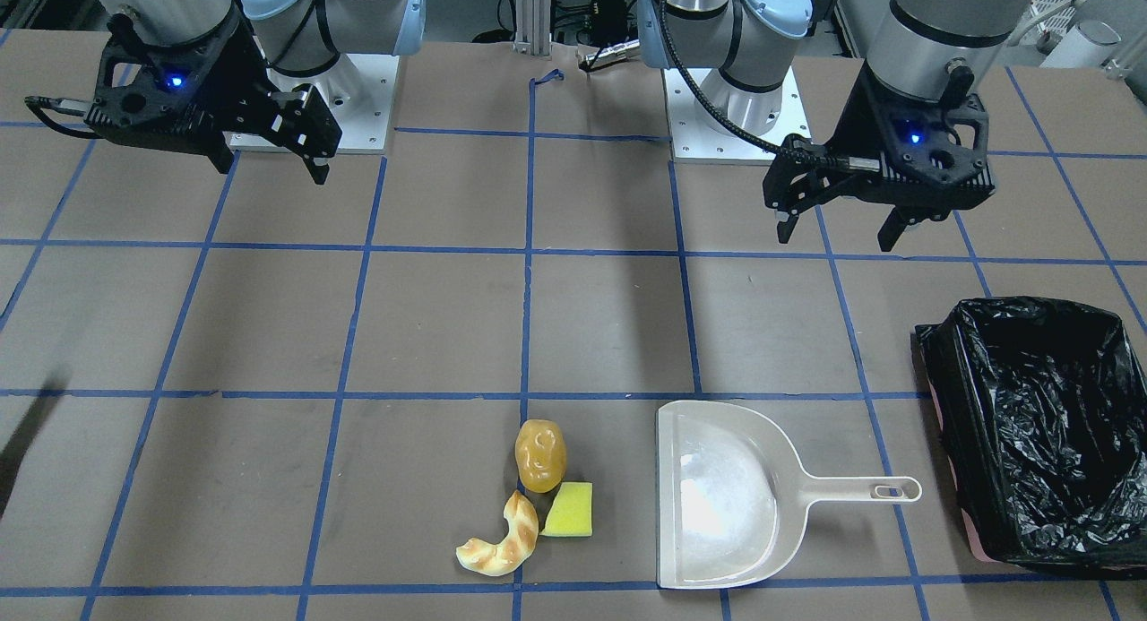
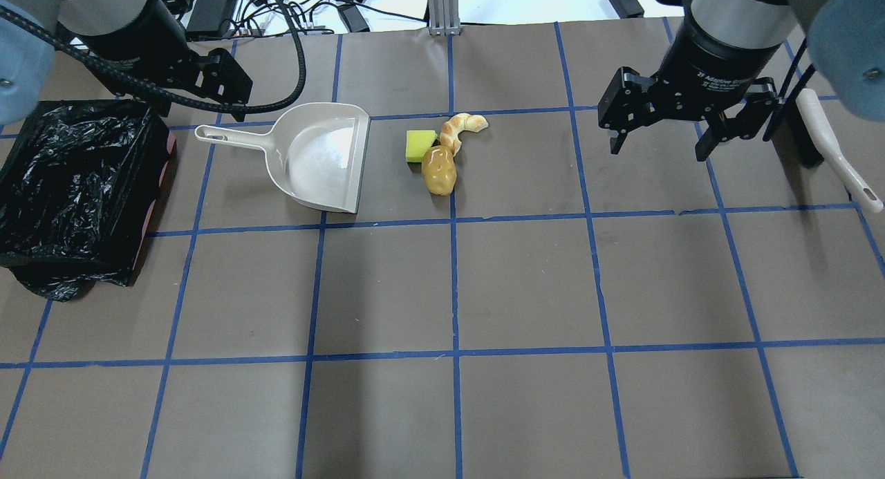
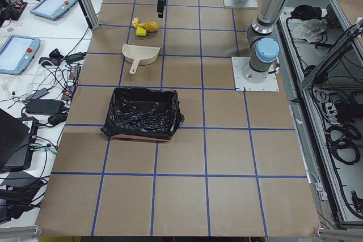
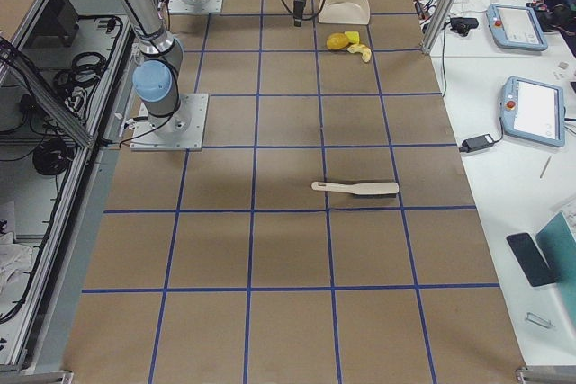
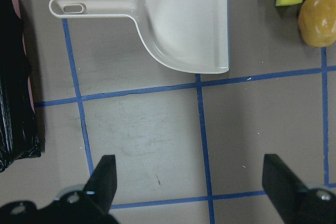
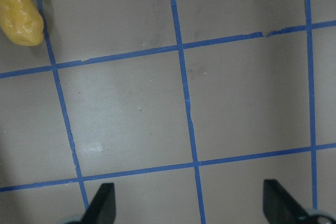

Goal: Sweep and dump trash into bin
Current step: 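Grasp the white dustpan handle with left gripper while right grasps the white brush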

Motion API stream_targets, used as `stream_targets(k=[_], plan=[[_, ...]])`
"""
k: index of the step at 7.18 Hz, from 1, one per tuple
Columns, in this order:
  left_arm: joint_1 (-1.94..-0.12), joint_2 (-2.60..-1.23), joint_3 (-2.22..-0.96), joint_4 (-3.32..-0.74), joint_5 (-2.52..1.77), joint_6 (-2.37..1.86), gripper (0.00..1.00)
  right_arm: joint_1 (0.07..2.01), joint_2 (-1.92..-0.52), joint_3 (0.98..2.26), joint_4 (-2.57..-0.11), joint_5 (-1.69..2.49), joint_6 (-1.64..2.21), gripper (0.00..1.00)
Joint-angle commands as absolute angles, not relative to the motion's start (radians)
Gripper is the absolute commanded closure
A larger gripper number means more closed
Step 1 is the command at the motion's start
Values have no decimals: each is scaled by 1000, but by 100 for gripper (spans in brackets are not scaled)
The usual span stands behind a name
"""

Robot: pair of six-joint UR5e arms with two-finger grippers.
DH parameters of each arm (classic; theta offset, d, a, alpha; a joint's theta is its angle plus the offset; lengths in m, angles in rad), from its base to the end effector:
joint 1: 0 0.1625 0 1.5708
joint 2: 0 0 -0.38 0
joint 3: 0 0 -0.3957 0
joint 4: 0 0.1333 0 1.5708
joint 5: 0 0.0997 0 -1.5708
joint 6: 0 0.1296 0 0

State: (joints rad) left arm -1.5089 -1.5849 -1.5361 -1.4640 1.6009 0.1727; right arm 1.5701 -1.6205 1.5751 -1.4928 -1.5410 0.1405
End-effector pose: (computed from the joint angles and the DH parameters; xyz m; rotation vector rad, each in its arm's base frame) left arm -0.0972 -0.5233 0.4348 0.1682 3.0864 -0.1903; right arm 0.1368 -0.4719 0.4273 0.2204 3.1059 0.0539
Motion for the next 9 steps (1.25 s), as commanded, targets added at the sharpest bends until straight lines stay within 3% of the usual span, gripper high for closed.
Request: stream_targets(k=[1, 5, 9], plan=[[-1505, -1582, -1549, -1448, 1606, 178, 0, 1569, -1623, 1577, -1482, -1543, 149, 0], [-1512, -1591, -1551, -1440, 1603, 179, 0, 1498, -1618, 1578, -1499, -1607, 99, 0], [-1500, -1598, -1613, -1422, 1606, 239, 0, 1173, -1565, 1585, -1584, -1601, -280, 0]])
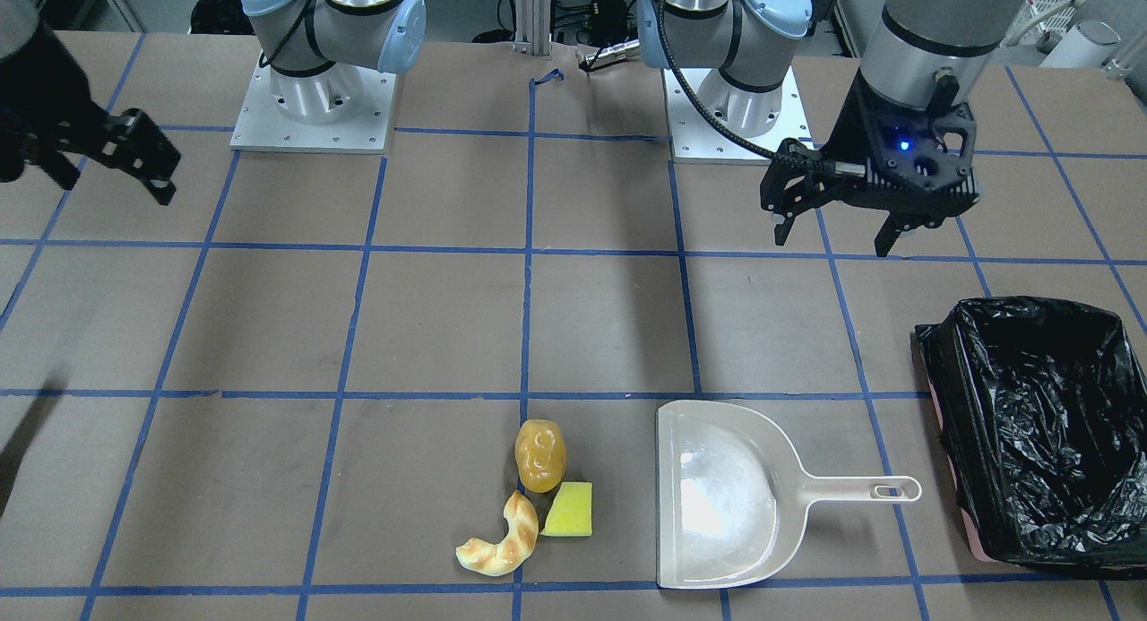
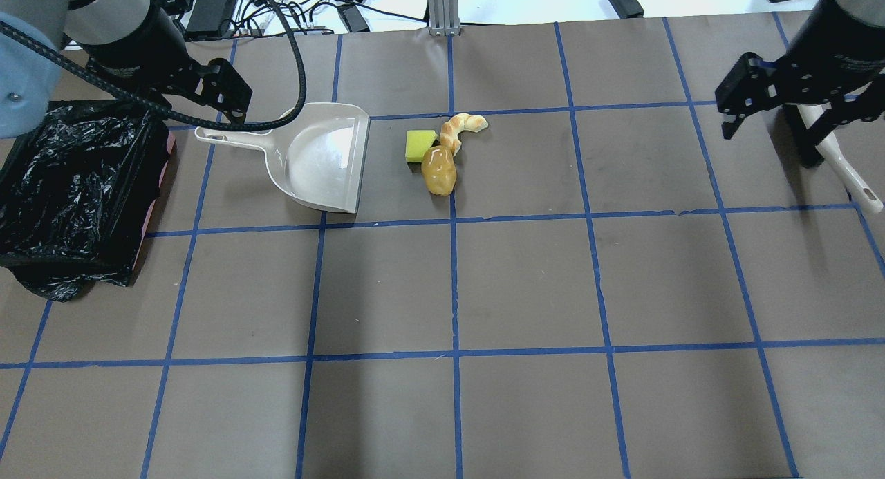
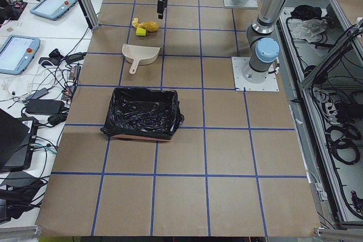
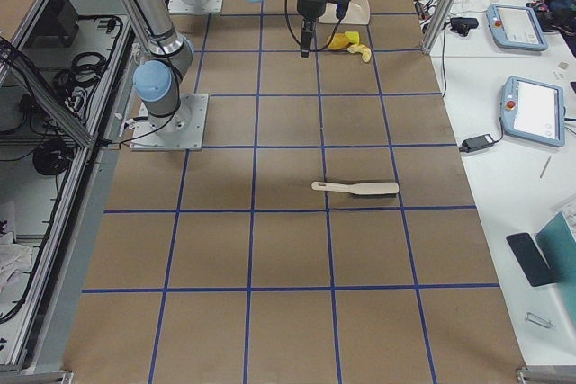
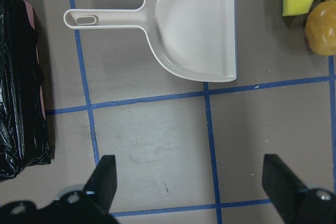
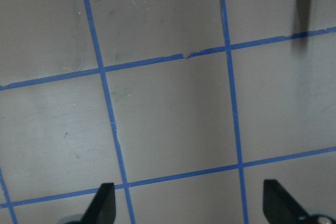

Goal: Sweep and dump trash into bin
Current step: 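Grasp the white dustpan handle with left gripper while right grasps the white brush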

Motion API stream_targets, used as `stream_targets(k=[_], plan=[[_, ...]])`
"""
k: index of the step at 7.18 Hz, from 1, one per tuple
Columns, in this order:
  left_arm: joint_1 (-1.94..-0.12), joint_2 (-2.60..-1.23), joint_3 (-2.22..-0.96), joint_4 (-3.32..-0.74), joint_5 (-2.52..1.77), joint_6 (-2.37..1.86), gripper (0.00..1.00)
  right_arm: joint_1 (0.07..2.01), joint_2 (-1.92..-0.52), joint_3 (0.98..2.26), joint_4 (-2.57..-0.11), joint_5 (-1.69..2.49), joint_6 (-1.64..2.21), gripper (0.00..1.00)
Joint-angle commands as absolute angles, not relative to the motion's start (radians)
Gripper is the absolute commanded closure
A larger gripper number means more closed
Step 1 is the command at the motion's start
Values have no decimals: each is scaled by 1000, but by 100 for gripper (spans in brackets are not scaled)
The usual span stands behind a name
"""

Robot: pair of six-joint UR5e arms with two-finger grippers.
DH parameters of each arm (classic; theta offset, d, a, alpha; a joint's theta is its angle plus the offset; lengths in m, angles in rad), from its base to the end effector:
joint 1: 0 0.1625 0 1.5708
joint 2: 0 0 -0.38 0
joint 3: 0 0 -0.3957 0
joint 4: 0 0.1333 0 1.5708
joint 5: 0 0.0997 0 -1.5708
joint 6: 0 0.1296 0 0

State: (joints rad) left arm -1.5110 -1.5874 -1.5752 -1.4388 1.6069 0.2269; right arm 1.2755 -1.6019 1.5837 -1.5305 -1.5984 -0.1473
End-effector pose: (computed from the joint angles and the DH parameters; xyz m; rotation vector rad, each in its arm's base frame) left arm -0.0976 -0.5221 0.4165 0.2544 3.0753 -0.1617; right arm -0.0158 -0.4976 0.4178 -0.2301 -3.1107 -0.0431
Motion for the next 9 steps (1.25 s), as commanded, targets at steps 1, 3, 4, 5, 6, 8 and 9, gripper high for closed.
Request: stream_targets(k=[1, 3, 4, 5, 6, 8, 9], plan=[[-1499, -1597, -1624, -1398, 1606, 239, 0, 1101, -1524, 1585, -1648, -1606, -408, 0], [-1499, -1589, -1634, -1382, 1611, 232, 0, 973, -1435, 1585, -1733, -1595, -568, 0], [-1497, -1601, -1643, -1375, 1632, 239, 0, 950, -1386, 1585, -1803, -1604, -599, 0], [-1499, -1611, -1644, -1370, 1667, 256, 0, 910, -1327, 1585, -1862, -1600, -662, 0], [-1497, -1615, -1641, -1373, 1675, 284, 0, 888, -1256, 1585, -1946, -1603, -692, 0], [-1496, -1638, -1626, -1365, 1774, 373, 0, 887, -1198, 1585, -2016, -1609, -684, 0], [-1496, -1660, -1629, -1294, 1813, 437, 0, 887, -1178, 1588, -2016, -1609, -690, 1]])
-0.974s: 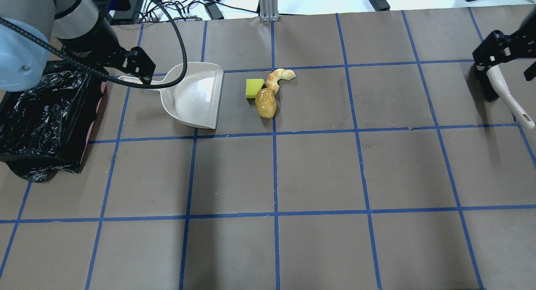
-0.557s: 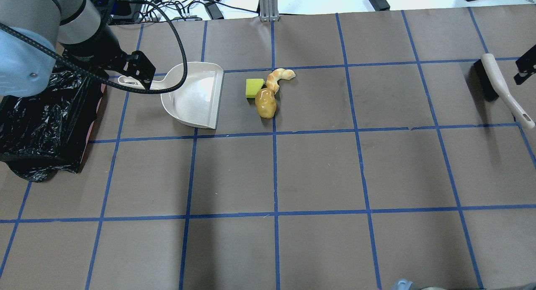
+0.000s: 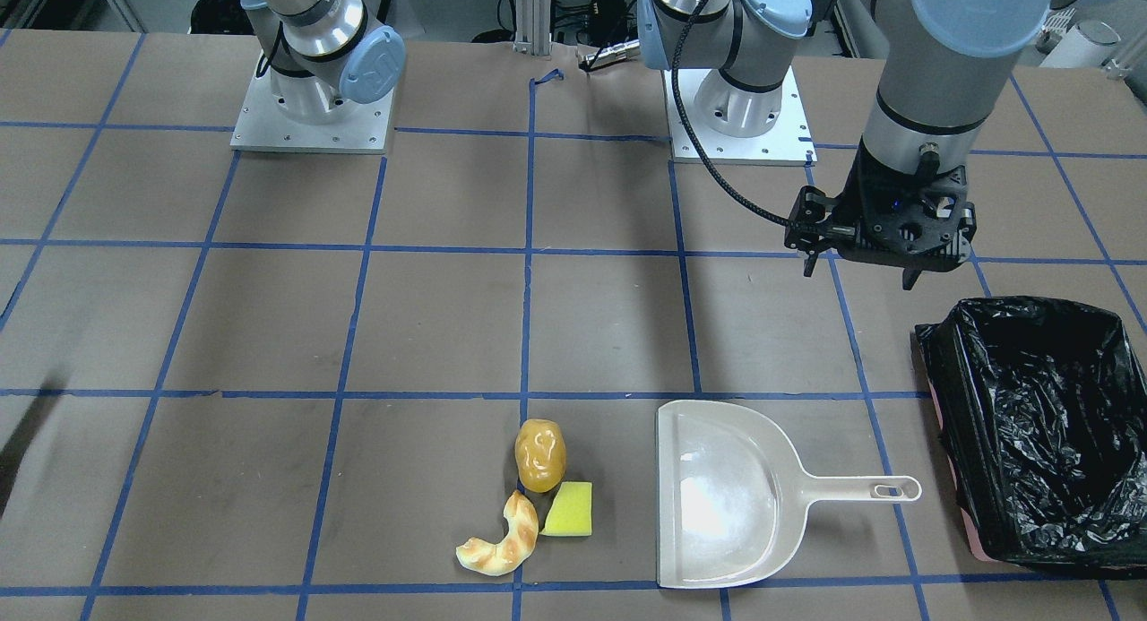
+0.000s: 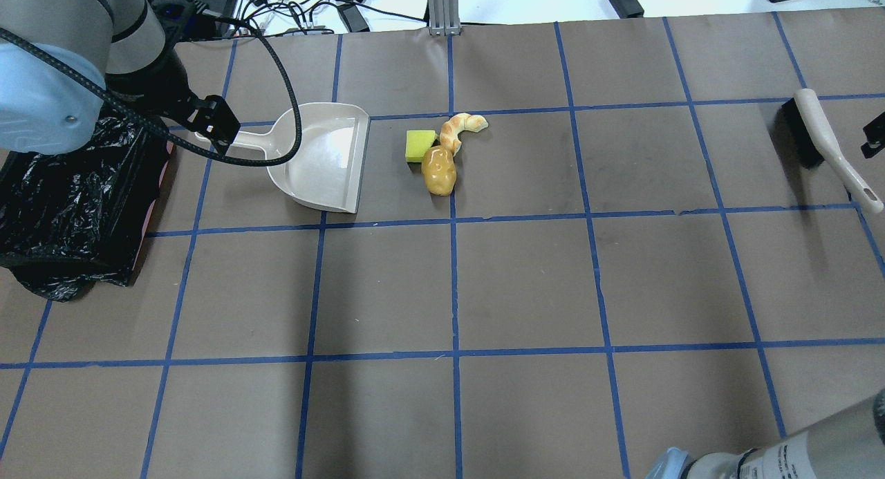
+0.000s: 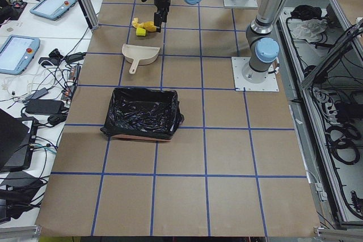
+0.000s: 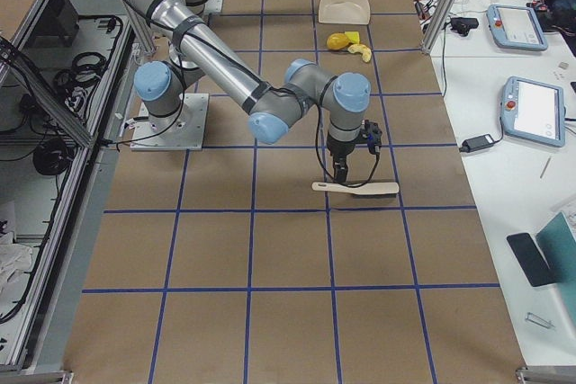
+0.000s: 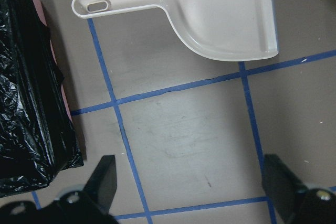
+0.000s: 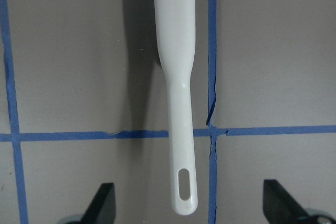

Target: Sweep and dump trash into bin

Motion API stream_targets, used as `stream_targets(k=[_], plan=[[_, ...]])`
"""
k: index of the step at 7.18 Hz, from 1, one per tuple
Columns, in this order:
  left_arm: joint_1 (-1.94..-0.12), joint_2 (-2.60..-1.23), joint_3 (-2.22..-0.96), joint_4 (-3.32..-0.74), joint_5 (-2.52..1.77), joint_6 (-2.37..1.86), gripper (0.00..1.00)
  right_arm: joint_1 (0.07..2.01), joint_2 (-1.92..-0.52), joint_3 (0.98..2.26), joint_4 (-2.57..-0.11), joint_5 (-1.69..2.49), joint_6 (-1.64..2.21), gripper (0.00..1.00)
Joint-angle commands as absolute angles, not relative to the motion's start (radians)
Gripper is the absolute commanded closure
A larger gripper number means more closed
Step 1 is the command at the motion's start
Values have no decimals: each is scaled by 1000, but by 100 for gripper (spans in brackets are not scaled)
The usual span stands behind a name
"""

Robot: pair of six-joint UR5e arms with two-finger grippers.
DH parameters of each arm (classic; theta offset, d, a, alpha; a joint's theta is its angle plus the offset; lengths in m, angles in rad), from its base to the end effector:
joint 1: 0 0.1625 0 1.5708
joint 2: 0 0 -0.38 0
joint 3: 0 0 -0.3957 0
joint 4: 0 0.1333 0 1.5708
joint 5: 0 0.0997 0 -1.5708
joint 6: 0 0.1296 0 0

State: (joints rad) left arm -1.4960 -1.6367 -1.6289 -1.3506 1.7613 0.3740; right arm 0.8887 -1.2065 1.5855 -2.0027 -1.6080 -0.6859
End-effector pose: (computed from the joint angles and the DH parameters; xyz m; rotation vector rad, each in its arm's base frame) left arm -0.0689 -0.5358 0.3756 0.4239 2.9029 -0.0753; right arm -0.2845 -0.5541 0.2471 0.0043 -3.0792 0.0269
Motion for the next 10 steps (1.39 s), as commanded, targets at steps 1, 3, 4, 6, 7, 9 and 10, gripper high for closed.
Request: stream_targets(k=[1, 3, 4, 6, 7, 9, 10], plan=[[-1480, -1669, -1635, -1235, 1821, 498, 0, 887, -1148, 1591, -2016, -1609, -690, 3], [-1438, -1703, -1638, -1151, 1784, 709, 0, 887, -1112, 1592, -2013, -1611, -690, 6], [-1428, -1709, -1638, -1134, 1714, 766, 0, 887, -1097, 1592, -2011, -1611, -687, 7], [-1419, -1742, -1628, -1129, 1709, 893, 0, 885, -1077, 1592, -2008, -1661, -678, 21], [-1416, -1747, -1626, -1129, 1709, 998, 2, 885, -1074, 1594, -2008, -1663, -673, 23], [-1414, -1784, -1626, -1129, 1707, 1190, 2, 885, -1066, 1594, -2005, -1677, -664, 29], [-1414, -1792, -1625, -1129, 1682, 1269, 2, 885, -1066, 1594, -2005, -1681, -646, 34]])
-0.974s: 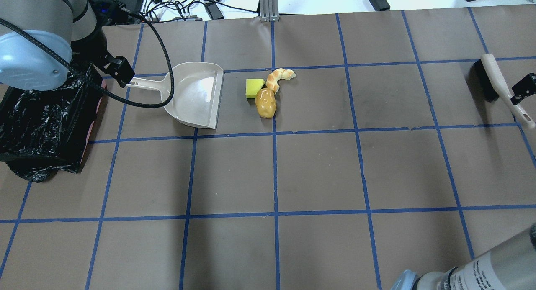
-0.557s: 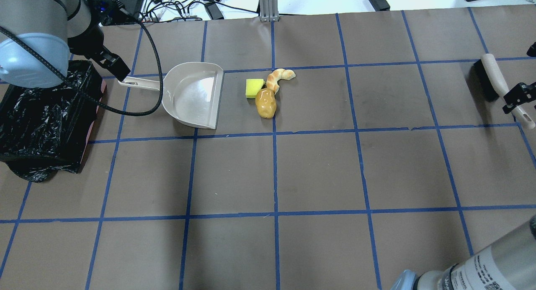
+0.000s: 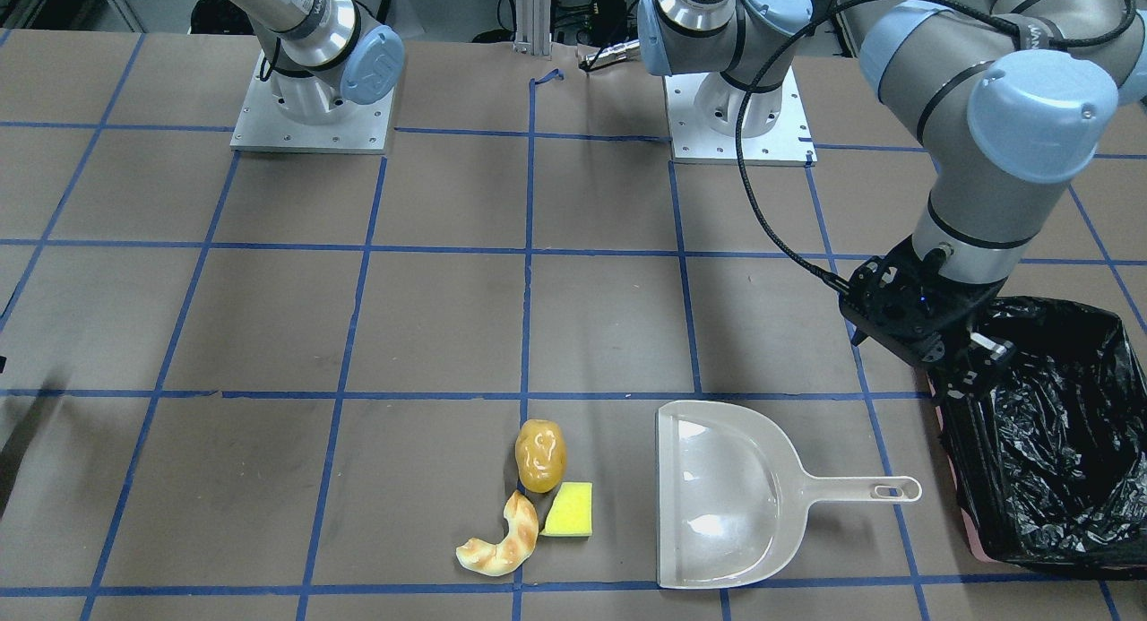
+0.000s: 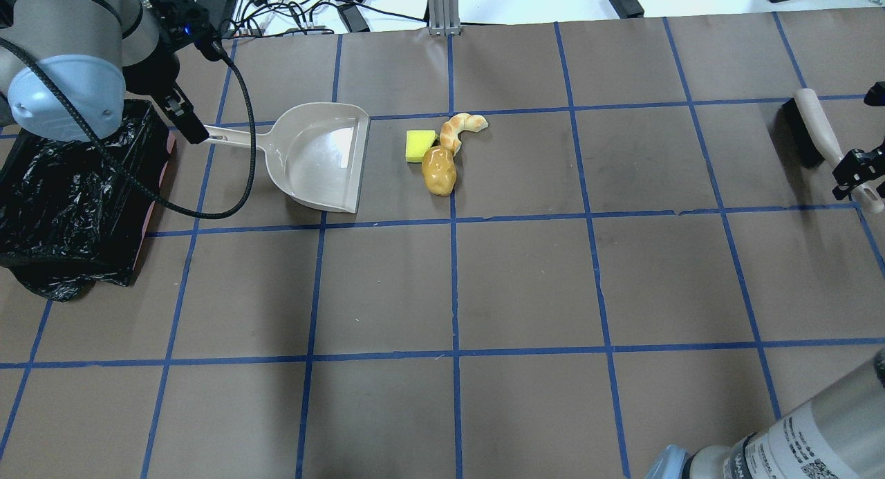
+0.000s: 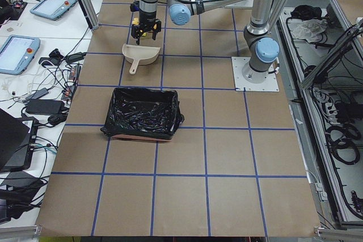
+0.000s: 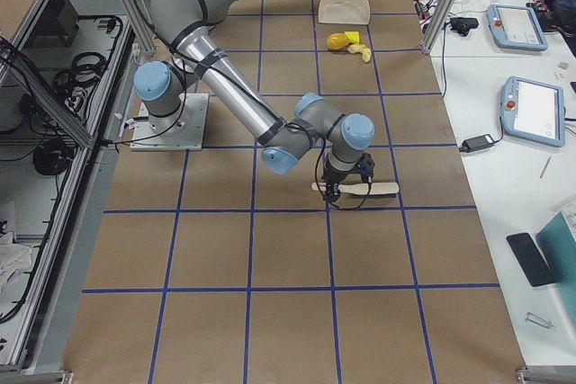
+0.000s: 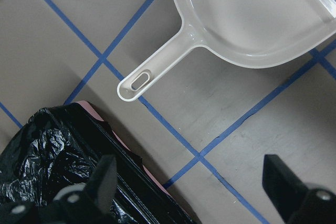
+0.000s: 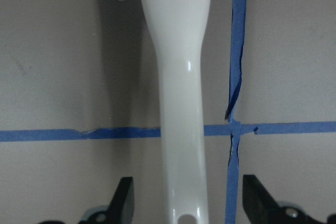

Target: Sweep and dump trash into bin

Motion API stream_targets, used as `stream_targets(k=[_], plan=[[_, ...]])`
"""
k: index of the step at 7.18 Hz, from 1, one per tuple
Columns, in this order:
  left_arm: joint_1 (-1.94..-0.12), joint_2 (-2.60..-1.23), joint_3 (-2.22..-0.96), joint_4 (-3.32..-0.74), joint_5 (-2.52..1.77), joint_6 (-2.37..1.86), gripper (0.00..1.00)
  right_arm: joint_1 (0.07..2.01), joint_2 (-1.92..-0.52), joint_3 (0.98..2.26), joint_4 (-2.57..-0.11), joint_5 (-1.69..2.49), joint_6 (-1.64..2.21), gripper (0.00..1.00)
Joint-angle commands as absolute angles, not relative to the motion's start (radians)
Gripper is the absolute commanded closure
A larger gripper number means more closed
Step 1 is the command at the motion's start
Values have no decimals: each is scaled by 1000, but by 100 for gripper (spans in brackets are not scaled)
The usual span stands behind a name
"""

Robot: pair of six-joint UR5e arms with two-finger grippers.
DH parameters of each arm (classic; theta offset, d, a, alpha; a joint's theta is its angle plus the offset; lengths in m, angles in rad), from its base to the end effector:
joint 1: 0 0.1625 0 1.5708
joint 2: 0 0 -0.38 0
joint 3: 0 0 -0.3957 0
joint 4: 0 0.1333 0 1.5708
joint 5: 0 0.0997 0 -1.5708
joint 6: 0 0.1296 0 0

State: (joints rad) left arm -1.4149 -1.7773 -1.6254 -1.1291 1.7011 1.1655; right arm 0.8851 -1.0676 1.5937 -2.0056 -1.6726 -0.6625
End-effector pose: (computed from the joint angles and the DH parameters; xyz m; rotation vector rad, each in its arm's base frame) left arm -0.0248 -0.5924 0.3238 1.4004 2.5702 -0.0920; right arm -0.2952 -0.5505 0.1592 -0.0289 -3.1119 -0.2100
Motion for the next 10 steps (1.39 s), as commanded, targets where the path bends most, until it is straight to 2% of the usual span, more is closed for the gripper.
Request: stream_targets(k=[1, 4, 5, 7, 9, 10], plan=[[-1413, -1810, -1620, -1129, 1645, 1387, 2, 887, -1066, 1594, -2003, -1681, -646, 39], [-1407, -1908, -1541, -1138, 1594, 1616, 5, 887, -1066, 1594, -2002, -1681, -646, 45], [-1388, -1934, -1529, -1138, 1570, 1665, 6, 887, -1066, 1592, -2002, -1681, -646, 61], [-1353, -1957, -1529, -1135, 1539, 1726, 5, 887, -1068, 1591, -2002, -1678, -646, 76], [-1353, -1963, -1528, -1131, 1539, 1726, 5, 887, -1068, 1591, -2000, -1671, -646, 100], [-1353, -1965, -1531, -1131, 1537, 1726, 5, 887, -1069, 1591, -1985, -1669, -646, 100]])
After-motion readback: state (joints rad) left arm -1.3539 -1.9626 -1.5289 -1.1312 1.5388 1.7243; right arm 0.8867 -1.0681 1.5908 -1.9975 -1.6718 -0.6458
